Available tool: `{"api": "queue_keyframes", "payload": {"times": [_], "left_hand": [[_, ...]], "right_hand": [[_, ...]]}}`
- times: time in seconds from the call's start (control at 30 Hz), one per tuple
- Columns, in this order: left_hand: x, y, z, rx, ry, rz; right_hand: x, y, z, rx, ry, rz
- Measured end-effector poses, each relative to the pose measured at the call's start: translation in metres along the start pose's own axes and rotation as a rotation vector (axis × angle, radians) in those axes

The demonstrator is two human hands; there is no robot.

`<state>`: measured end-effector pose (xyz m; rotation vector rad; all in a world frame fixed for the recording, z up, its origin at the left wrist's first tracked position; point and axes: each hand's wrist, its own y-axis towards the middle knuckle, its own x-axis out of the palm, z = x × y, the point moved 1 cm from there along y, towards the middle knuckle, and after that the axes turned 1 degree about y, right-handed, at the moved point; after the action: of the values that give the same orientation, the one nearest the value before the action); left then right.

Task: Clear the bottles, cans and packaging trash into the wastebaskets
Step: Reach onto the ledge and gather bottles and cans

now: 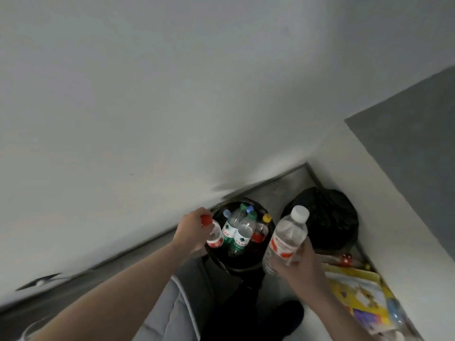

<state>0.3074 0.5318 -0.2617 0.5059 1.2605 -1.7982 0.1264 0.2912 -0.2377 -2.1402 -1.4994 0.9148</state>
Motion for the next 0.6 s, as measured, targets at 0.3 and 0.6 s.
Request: {"api": "queue_keyframes", "payload": {"times": [0.3, 0.6], "left_hand": [[0.079, 0.068, -0.051, 0.197, 0.084, 0.184], [0.131, 0.094, -0.081, 0.434, 0.087, 0.327]], "right_hand": [[0.068, 0.088, 0.101, -0.118, -0.12, 0.096], [0.107, 0.134, 0.15, -0.175, -0.166, -0.07]]}}
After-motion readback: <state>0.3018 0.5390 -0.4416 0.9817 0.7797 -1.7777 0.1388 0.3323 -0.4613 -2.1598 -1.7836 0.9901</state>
